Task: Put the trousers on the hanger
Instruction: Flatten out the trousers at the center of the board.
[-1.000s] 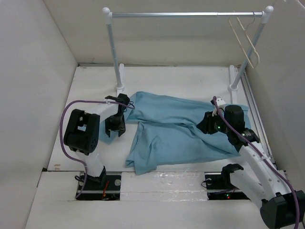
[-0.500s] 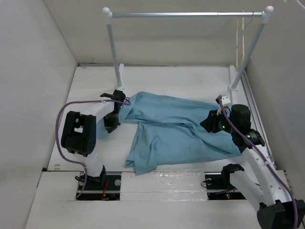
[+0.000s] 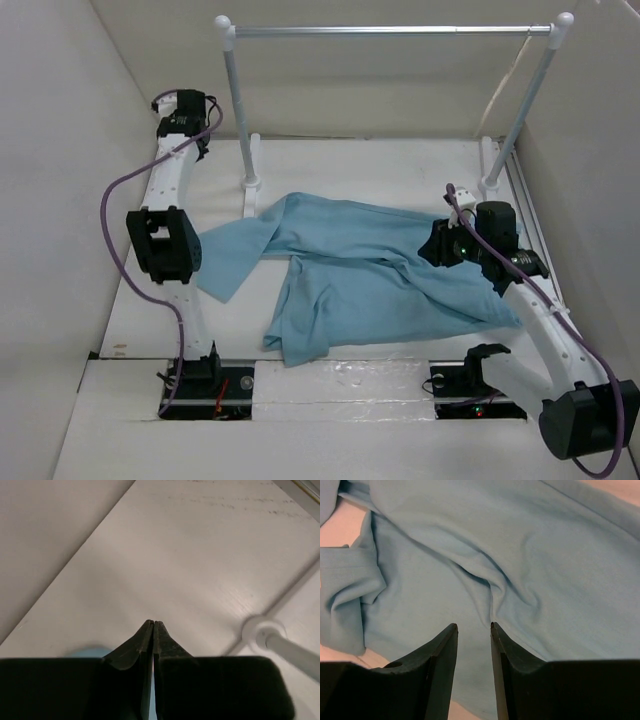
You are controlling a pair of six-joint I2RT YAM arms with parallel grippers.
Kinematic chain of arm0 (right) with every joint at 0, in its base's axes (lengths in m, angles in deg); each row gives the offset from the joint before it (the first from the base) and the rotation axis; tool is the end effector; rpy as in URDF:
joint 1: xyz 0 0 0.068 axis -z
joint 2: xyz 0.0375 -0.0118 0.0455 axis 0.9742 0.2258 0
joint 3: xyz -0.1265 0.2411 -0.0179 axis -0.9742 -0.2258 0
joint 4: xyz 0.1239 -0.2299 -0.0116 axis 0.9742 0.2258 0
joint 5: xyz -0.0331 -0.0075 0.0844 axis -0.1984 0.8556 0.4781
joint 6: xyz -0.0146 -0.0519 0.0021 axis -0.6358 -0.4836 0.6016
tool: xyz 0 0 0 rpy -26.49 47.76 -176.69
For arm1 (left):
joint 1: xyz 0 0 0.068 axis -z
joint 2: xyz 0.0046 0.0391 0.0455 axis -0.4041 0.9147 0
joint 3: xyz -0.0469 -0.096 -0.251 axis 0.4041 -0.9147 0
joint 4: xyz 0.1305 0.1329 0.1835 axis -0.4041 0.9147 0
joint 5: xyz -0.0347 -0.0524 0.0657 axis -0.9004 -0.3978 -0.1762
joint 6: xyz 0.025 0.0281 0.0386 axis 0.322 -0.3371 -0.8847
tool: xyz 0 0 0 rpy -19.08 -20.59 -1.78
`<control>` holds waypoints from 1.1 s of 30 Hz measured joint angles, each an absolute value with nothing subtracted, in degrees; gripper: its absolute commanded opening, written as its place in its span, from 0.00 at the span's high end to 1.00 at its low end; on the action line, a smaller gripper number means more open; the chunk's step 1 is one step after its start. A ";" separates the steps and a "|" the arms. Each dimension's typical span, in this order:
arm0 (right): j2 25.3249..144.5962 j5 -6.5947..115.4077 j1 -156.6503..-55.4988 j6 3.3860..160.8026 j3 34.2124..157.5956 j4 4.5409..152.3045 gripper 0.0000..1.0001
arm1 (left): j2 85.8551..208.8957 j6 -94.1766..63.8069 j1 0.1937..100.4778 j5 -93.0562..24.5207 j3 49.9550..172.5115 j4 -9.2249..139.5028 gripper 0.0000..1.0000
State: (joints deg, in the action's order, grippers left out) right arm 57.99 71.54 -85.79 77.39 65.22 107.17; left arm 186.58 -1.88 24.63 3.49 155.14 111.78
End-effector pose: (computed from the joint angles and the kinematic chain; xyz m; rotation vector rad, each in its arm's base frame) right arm 0.1951 0.0454 0.2814 -0.3652 2.2037 0.5878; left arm 0.4502 0.0112 0.3481 -0.7100 2.1144 0.3550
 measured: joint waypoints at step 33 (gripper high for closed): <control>54.42 73.73 -87.54 73.76 63.54 109.14 0.63 | 160.33 9.27 35.41 -19.85 88.30 104.93 0.43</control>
State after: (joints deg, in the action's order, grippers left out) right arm 54.42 73.73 -87.54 73.76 63.54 109.14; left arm 160.33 9.27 35.41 -19.85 88.30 104.93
